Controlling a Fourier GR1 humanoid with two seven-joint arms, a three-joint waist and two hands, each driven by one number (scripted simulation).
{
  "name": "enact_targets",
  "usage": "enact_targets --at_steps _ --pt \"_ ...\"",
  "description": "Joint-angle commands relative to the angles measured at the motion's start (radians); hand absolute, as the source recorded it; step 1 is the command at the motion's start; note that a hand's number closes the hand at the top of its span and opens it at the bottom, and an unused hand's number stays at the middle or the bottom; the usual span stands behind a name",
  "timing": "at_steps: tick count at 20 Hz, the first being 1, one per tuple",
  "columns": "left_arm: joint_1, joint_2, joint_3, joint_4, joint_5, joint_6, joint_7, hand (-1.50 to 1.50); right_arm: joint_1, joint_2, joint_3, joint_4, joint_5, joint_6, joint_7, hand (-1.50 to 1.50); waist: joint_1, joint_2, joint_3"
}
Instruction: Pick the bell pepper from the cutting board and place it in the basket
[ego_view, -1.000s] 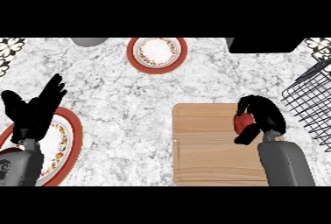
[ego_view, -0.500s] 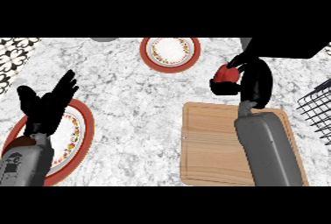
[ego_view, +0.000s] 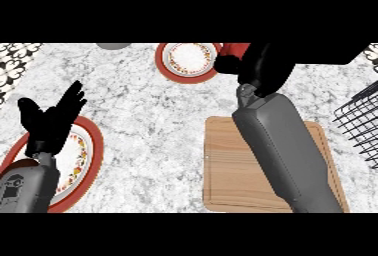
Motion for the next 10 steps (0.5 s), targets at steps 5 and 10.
enact_targets --at_steps 5,10 --pt "0.032 -0.015 -0.001 -0.049 0.0 0.011 -0.006 0.0 -0.243 0.003 -0.136 0.102 0.153 0.103 0.218 1.5 -0.011 0.002 0.002" --pt "0.041 0.012 0.024 -0.018 0.023 -0.033 -0.038 0.0 -0.276 -0.075 -0.24 0.169 0.19 0.086 0.142 1.5 -0.016 0.006 0.002"
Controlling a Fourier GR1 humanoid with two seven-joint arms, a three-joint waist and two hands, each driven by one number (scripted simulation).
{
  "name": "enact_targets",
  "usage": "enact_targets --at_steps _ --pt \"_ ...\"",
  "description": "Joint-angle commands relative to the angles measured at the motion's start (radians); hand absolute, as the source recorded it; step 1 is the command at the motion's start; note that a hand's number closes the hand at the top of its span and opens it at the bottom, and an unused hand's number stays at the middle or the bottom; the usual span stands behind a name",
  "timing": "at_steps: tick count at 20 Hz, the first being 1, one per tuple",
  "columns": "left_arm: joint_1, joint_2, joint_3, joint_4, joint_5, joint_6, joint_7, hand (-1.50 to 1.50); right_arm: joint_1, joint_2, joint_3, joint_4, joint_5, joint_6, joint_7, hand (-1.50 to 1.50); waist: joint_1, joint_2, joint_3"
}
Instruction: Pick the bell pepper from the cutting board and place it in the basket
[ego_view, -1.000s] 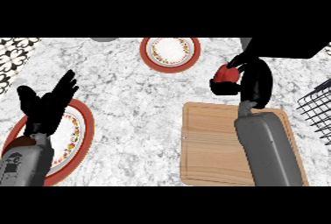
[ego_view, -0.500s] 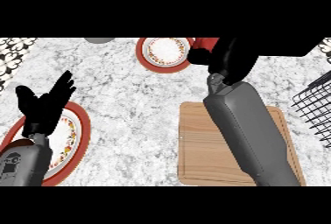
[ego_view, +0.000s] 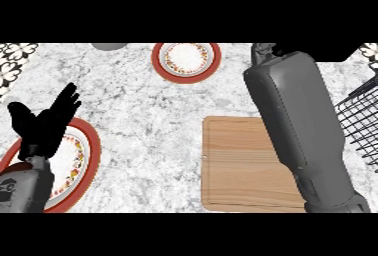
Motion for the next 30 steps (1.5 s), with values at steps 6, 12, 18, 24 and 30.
enact_targets --at_steps 6,12,18,24,30 --pt "0.03 -0.028 -0.013 0.04 -0.031 0.017 -0.051 0.0 -0.079 -0.171 -0.165 0.073 0.074 0.129 0.066 1.5 -0.014 0.002 0.0" --pt "0.004 -0.005 0.005 0.012 -0.017 0.016 0.002 0.0 0.059 -0.215 -0.235 -0.001 0.094 0.126 0.032 1.5 -0.022 -0.002 0.001" --pt "-0.003 0.003 0.028 0.021 -0.002 0.007 -0.004 0.0 0.148 -0.257 -0.299 -0.112 0.018 0.169 -0.054 1.5 -0.021 -0.001 0.001" --pt "0.017 -0.005 0.015 -0.034 0.004 -0.003 0.034 0.0 0.317 -0.288 -0.344 -0.232 -0.059 0.14 -0.126 1.5 -0.017 -0.002 0.001" --pt "0.041 0.01 0.023 -0.096 0.006 -0.012 0.057 0.0 0.485 -0.283 -0.378 -0.245 -0.131 0.009 -0.223 1.5 -0.012 0.0 0.002"
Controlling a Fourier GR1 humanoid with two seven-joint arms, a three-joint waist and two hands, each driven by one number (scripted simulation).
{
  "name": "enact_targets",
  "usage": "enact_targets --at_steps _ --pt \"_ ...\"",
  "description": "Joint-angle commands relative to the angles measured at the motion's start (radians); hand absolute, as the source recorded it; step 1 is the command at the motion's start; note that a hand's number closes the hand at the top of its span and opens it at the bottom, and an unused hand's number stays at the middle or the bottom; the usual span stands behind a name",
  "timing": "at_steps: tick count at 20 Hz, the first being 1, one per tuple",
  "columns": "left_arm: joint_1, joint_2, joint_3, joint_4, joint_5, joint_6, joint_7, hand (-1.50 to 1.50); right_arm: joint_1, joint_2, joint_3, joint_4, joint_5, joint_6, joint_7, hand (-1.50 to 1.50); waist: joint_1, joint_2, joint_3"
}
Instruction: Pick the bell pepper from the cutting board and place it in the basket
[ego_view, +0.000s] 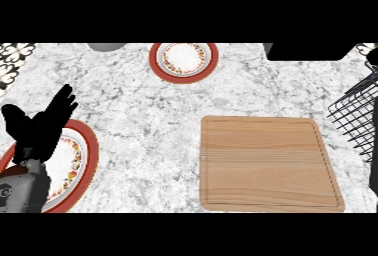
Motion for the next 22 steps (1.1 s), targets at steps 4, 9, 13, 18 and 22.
enact_targets --at_steps 4,9,13,18,22 --pt "-0.018 0.014 0.02 0.001 0.019 -0.013 0.02 0.0 0.095 -0.004 -0.108 -0.02 0.042 -0.158 0.094 -1.5 0.001 0.001 0.0" --pt "-0.011 -0.025 -0.008 0.024 -0.017 0.015 0.01 0.0 0.181 -0.044 -0.123 0.004 -0.097 -0.173 -0.042 -1.5 -0.001 0.001 0.0" --pt "-0.034 0.015 0.022 0.021 0.018 -0.032 0.018 0.0 0.082 -0.094 -0.12 0.154 -0.159 -0.262 -0.12 -1.5 0.01 0.003 0.0" --pt "-0.013 -0.01 -0.002 -0.041 -0.001 0.002 0.056 0.0 0.163 -0.043 -0.187 -0.055 -0.148 -0.364 -0.045 -1.5 0.001 -0.003 0.001" --pt "-0.003 0.002 0.024 0.056 -0.008 -0.015 -0.05 0.0 0.187 -0.051 -0.273 -0.183 -0.213 -0.412 -0.043 -1.5 -0.016 -0.002 0.0"
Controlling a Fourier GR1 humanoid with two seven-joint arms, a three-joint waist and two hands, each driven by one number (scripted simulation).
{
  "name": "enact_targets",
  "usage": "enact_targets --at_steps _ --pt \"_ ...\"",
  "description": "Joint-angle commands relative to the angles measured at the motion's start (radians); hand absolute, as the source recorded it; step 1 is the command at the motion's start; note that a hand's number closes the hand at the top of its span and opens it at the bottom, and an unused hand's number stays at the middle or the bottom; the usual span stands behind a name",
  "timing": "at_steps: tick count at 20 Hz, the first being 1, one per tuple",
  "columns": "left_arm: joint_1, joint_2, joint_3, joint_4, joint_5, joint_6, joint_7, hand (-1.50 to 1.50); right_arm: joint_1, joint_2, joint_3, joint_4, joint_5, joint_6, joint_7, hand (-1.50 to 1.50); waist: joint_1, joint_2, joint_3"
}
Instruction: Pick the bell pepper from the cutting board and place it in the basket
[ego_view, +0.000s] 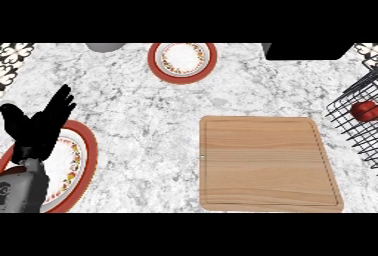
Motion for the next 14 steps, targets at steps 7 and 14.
enact_targets --at_steps 7,14 --pt "0.074 -0.008 -0.001 -0.04 -0.008 0.0 -0.019 0.0 0.33 0.066 -0.198 -0.533 -0.281 0.073 0.052 -1.5 -0.019 -0.007 0.0" --pt "0.062 -0.001 0.024 -0.034 0.002 0.015 0.0 0.0 0.679 0.172 -0.313 -0.863 -0.653 0.256 0.024 -1.5 -0.048 -0.013 0.001"
